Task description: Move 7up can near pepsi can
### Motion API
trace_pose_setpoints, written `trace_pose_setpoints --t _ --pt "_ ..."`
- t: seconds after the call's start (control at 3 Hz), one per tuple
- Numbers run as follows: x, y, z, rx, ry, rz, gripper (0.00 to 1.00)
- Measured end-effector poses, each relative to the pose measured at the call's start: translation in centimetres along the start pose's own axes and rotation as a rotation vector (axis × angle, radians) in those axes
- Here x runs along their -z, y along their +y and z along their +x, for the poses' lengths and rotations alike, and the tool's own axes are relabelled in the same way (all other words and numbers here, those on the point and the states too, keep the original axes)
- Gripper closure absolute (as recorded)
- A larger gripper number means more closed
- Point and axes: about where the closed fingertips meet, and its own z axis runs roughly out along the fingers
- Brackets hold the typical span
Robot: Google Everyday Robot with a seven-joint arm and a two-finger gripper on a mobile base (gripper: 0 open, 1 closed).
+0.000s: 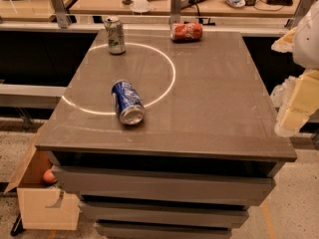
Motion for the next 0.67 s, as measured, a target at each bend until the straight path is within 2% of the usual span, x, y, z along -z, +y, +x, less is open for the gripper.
trace_pose_setpoints --t 0.33,0.67 --pt "0.0 -0.2 -0.3 0.004 -0.016 0.003 0.0" --pt "0.0 -2.1 -4.7 0.048 -0.219 0.044 0.0"
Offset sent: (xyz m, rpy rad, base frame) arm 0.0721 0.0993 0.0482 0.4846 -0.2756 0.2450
